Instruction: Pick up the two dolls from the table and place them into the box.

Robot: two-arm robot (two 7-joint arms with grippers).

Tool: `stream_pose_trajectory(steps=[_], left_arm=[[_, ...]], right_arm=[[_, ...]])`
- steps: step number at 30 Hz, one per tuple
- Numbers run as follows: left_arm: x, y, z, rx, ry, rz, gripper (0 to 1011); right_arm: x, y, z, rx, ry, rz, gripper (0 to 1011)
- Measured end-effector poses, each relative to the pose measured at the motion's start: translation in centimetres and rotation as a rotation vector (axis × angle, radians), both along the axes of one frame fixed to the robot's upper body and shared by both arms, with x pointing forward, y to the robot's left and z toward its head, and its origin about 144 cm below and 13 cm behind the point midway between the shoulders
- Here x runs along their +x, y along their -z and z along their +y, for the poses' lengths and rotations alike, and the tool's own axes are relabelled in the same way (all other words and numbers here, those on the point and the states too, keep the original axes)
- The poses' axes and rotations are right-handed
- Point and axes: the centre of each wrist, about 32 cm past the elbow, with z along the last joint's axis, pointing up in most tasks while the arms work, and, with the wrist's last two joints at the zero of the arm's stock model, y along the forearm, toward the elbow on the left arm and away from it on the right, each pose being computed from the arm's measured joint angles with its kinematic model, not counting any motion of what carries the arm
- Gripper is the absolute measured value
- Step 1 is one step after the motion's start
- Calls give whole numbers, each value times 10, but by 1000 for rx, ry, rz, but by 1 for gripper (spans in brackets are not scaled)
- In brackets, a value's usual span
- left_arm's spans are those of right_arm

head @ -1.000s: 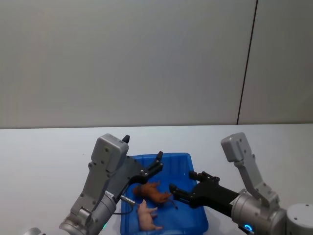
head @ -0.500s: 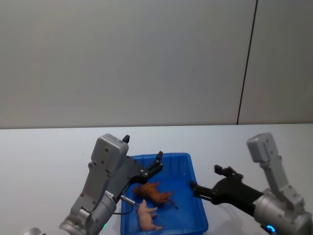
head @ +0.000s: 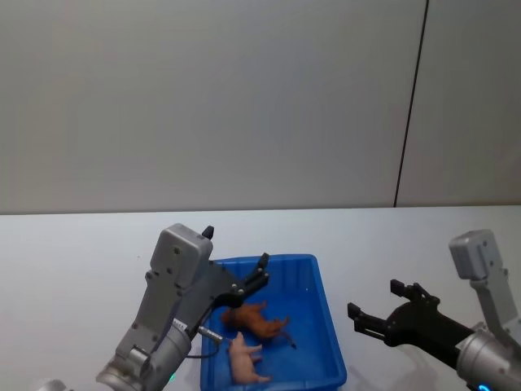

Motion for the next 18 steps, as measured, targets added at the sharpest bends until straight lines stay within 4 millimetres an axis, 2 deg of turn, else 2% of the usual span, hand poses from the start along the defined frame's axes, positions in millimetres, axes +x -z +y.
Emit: stream_pose_trajectory(steps=[8, 18], left_arm=[[-5, 2, 8, 15, -40, 14, 1003], [-22, 13, 30, 7, -142, 63, 1003]], right_arm=[[-3, 1, -6, -2, 12, -1, 1001], [-5, 1, -10, -4, 19, -2, 1001]])
